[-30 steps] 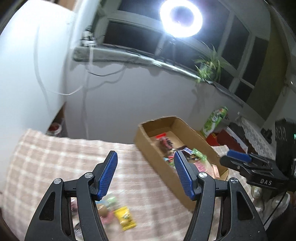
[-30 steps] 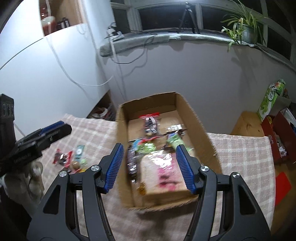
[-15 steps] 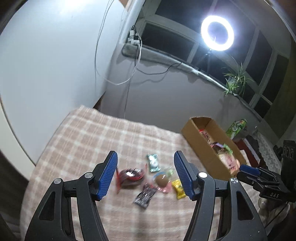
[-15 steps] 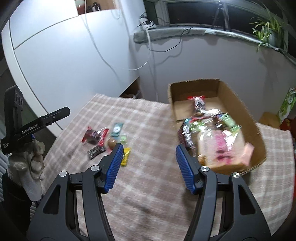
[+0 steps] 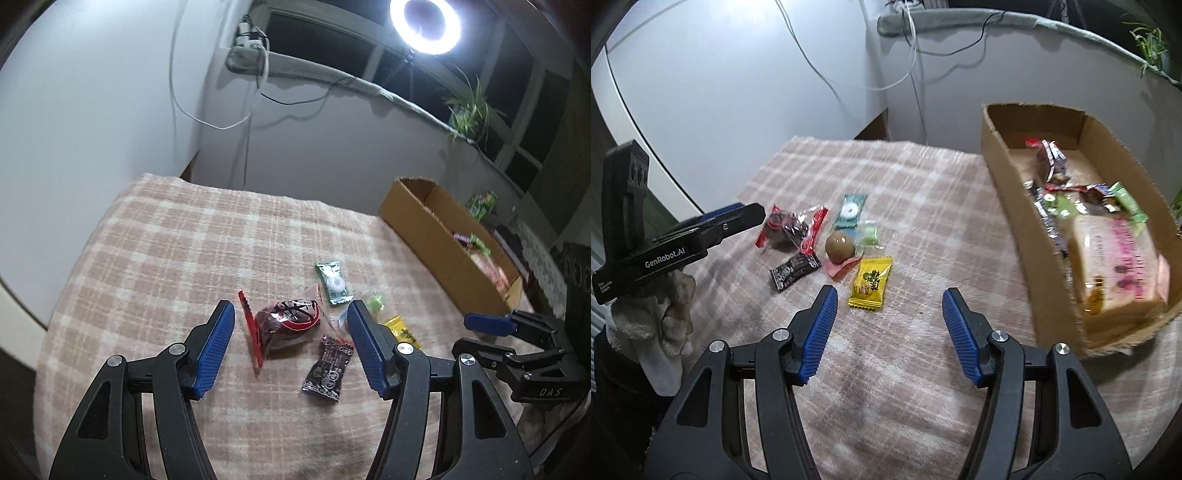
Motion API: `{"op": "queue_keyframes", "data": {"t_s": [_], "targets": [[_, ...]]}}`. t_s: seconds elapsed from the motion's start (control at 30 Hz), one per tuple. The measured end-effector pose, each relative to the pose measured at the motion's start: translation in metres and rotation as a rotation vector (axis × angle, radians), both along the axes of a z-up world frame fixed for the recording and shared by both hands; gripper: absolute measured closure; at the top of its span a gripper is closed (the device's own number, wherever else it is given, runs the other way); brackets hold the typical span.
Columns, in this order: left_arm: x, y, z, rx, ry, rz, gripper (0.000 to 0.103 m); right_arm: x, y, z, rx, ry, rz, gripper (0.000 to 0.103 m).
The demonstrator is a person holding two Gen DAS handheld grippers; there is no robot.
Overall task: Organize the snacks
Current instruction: 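Move both tools back to the remaining snacks on the table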
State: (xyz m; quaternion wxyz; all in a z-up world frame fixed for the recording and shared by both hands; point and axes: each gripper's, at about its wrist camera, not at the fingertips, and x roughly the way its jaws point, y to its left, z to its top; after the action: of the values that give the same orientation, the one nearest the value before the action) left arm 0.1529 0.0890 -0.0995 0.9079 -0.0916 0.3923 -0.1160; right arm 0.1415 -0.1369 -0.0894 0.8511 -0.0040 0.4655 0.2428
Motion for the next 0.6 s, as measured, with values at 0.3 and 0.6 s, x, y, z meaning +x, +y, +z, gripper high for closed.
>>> {"op": "queue_keyframes", "data": {"t_s": [0.3,0.6], "targets": [[0.016,-0.022,-0.012,0.096,0.028,-0.008,0.038,0.012,0.014,-0.016,-0.027,0.012,0.015,0.041],[0.024,-0.024,-0.027,0.155,0.069,0.016,0.038,0.020,0.032,-0.035,-0.074,0.018,0.045,0.041]]}}
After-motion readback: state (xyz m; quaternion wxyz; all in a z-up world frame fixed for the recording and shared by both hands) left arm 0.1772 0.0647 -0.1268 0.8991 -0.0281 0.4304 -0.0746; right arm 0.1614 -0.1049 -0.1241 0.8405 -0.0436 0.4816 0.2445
